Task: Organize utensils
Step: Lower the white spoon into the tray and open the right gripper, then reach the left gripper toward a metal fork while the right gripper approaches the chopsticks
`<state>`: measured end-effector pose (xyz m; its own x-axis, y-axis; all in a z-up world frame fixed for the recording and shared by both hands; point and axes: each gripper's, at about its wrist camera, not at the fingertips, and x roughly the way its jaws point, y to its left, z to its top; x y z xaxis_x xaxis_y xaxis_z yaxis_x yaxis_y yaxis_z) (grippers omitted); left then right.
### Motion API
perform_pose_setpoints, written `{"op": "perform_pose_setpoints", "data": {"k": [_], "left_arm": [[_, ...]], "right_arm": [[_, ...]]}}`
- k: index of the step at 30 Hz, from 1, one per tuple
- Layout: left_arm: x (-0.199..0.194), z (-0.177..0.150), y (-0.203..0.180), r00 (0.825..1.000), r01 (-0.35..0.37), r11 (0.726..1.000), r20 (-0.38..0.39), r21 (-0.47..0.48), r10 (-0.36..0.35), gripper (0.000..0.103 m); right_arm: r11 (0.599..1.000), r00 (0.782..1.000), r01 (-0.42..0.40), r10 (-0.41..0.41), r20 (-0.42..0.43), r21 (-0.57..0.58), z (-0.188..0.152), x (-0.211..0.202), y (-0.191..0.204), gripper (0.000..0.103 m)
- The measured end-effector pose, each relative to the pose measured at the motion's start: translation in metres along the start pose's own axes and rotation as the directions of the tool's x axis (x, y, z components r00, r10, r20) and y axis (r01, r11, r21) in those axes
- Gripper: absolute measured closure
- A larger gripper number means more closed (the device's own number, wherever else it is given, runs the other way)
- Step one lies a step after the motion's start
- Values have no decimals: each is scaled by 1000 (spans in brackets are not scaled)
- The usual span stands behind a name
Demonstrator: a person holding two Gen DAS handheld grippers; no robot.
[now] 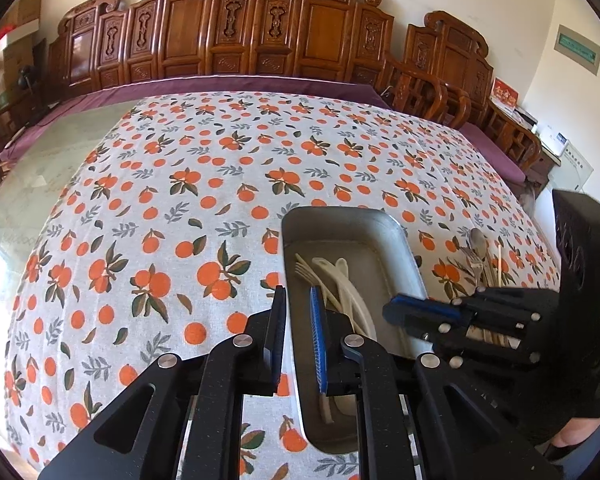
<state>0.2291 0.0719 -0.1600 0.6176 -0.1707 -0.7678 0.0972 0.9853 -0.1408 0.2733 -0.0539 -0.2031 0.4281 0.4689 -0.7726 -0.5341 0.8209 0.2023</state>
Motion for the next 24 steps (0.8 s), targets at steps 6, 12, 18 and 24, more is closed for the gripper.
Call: {"op": "perform_pose_setpoints", "data": {"k": [6,12,18,24], "left_arm": [[-1,1,-17,1000,21,1000,8,20,-21,85],[-5,1,-48,998,60,996,32,59,-62,62],[-4,-3,-77,994,94,992,43,84,-98,45],[-6,-10,-102,992,100,988,61,118,-108,43]], "right_arm": [[999,998,39,-40,54,9,-5,-36,-19,94],[986,983,157,-161,87,55,-29,-81,-69,94],[959,956,268,-277,97,89,-61,-108,-116,94],[942,941,308,-322,105,132,-82,-113,-145,84]]}}
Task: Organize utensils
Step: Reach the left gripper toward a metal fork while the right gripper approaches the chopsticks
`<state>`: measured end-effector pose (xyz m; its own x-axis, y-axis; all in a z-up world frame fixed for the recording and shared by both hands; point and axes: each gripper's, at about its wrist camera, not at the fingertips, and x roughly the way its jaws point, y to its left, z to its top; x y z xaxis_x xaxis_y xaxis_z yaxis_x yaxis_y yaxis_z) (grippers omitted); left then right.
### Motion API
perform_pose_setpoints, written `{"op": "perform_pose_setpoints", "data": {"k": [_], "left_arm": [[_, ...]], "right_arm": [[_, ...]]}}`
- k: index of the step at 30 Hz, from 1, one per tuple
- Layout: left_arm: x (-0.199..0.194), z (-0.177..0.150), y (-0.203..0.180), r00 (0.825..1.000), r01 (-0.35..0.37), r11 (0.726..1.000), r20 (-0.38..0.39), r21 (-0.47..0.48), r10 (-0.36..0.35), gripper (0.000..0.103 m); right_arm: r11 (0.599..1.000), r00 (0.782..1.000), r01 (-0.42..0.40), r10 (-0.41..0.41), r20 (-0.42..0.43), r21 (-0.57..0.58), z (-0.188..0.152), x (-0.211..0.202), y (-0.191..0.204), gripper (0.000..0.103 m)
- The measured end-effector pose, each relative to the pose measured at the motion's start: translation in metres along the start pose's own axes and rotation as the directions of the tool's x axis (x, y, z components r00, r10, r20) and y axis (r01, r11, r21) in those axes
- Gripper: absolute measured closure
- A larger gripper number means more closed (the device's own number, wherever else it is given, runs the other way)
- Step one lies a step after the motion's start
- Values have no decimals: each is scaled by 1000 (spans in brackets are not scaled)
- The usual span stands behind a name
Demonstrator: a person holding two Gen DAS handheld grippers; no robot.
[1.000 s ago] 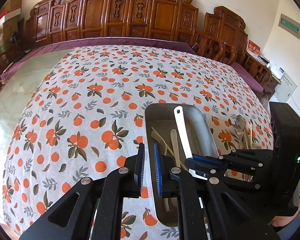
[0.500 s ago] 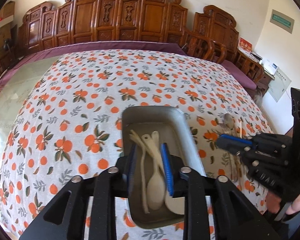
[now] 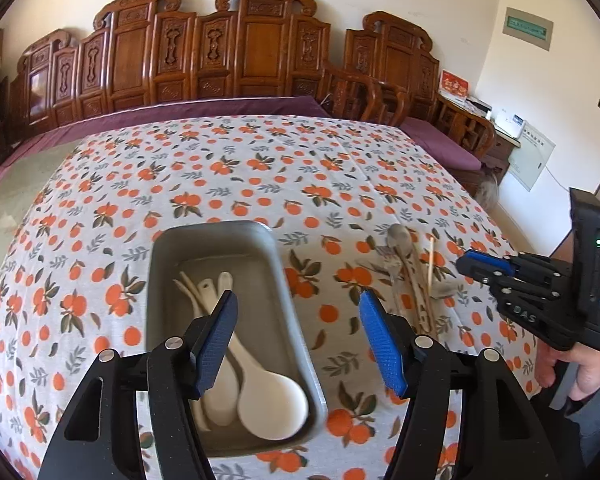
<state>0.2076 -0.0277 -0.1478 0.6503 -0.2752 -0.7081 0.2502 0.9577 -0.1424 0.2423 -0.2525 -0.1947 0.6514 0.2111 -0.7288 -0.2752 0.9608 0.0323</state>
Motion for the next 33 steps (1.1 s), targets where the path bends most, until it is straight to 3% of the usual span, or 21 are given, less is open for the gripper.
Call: {"op": "perform_pose_setpoints", "data": {"k": [10,20,28,33], "left_arm": [[17,-12,-37,1000,-2,998,-18,66,4,43],[56,-11,-82,994,37,989,-110,140,-21,56],[121,-8,-106,969,35,987,-245,157,5,68],[141,-6,-111,957,31,989,-291,144,13,74]], "right_arm": [[995,999,-31,32,-10,96,-20,18,-26,84],[993,1000,-17,19,-18,113,-20,30,-43,84],[988,1000,-9,12,-17,157,-22,32,-62,84],[987,1000,-16,19,-15,157,-22,33,-63,84]]}}
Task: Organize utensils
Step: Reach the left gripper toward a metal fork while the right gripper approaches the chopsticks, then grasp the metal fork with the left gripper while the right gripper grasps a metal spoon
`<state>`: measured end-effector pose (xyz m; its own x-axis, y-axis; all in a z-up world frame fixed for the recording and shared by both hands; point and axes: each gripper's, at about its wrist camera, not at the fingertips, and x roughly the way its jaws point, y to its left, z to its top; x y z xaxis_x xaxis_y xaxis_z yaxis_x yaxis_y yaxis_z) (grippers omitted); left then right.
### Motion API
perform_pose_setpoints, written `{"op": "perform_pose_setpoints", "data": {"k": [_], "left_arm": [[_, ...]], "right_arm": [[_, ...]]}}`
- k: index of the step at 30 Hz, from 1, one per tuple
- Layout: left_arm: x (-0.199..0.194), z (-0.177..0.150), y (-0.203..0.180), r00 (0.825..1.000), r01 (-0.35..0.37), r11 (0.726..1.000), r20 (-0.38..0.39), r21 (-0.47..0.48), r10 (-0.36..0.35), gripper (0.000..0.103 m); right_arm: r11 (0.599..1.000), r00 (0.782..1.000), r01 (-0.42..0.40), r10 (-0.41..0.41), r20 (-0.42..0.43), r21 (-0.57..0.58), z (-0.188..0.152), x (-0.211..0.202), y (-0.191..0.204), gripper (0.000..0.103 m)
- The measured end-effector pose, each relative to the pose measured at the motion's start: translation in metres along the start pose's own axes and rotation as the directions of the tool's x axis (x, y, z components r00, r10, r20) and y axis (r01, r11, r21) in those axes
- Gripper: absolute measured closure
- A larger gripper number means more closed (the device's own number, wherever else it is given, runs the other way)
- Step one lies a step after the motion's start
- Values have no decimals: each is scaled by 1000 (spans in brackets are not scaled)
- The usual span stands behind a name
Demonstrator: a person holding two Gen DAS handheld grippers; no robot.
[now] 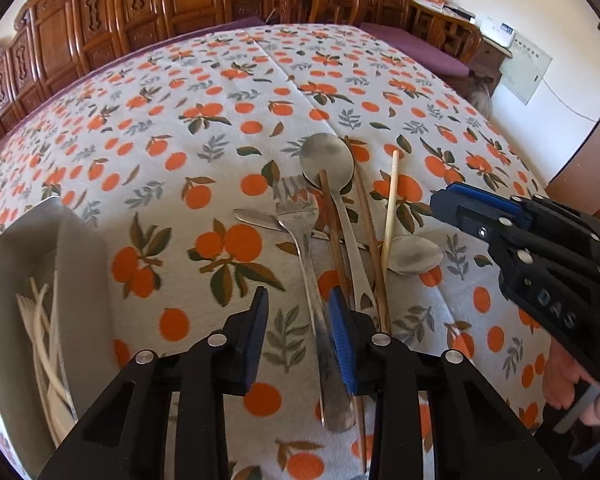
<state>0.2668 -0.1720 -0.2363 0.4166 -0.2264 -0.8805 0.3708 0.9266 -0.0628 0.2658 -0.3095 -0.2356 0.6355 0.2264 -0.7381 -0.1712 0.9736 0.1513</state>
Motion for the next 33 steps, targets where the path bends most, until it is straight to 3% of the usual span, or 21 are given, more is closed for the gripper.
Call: {"op": "perform_pose_setpoints", "data": {"k": [11,13,14,19,33], "left_arm": [[17,10,-8,997,-69,997,-45,22,70,76],[17,11,-8,997,-61,998,-47,31,62,84],[17,11,-7,997,-58,998,-49,38,59,96],[13,4,1,997,-50,998,-52,42,52,97],[-54,-34,22,995,19,1000,95,23,-22,97]], "right_arm": [[1000,1000,4,-4,2,-6,0,-1,2,84],[1000,1000,3,-3,3,-8,0,-1,2,84],[1000,1000,5,-5,1,-10,0,-1,2,84],[1000,1000,7,-7,-3,-8,0,0,3,84],[1000,1000,4,-5,9,17,1,1,4,84]]}}
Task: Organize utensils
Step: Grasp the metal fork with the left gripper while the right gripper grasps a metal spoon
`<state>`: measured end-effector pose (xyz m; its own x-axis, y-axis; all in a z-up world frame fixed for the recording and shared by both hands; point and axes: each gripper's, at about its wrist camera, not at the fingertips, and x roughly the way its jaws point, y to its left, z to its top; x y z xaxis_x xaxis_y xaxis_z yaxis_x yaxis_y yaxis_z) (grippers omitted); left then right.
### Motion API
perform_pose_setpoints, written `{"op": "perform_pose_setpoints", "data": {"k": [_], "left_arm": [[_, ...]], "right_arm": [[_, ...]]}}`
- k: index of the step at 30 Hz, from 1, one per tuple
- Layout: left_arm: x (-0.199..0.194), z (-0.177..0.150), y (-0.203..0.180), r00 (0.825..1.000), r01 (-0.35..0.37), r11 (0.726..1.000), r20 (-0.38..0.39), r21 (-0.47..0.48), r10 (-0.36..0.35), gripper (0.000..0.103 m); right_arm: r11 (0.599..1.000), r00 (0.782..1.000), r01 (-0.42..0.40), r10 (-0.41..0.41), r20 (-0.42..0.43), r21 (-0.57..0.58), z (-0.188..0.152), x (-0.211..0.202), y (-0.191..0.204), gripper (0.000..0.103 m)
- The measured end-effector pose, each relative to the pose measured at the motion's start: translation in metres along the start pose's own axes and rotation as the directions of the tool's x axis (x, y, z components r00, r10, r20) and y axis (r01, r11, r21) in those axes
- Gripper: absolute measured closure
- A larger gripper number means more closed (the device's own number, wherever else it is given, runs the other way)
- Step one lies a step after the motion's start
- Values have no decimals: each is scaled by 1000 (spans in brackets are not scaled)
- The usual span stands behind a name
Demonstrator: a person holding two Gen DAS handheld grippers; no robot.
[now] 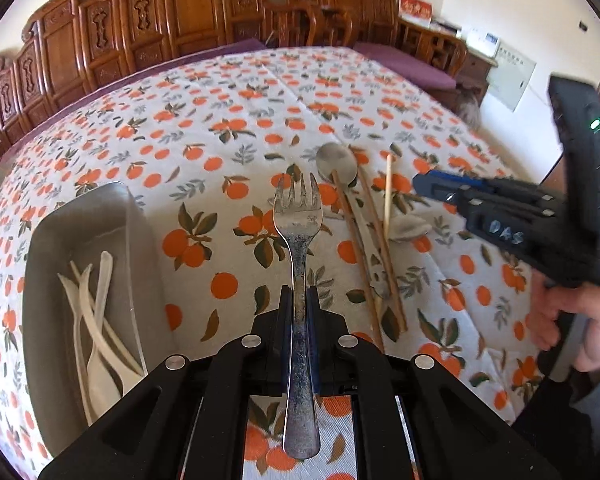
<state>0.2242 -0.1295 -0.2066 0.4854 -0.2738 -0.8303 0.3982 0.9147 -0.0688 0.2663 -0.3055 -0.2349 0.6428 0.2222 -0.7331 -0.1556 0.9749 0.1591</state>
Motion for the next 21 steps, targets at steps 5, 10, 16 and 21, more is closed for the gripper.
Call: {"op": "perform_pose_setpoints", "data": {"k": [5,10,16,21], "left_arm": [[-14,-3,5,999,31,999,41,-12,-31,97],[-19,-4,9,996,61,998,59,-21,-60,97],[-27,-3,13,994,66,998,84,-18,-64,97],[-31,-2,15,993,71,997,97,-22,-69,97]], "right_arm": [[1000,1000,-8,8,-7,-20,-2,2,11,84],[999,1000,-25,24,-19,-48,-3,7,30,84],[995,996,-45,38,-84,-88,-6,27,49,84],[997,994,-17,9,-107,-71,-5,36,51,85]]}}
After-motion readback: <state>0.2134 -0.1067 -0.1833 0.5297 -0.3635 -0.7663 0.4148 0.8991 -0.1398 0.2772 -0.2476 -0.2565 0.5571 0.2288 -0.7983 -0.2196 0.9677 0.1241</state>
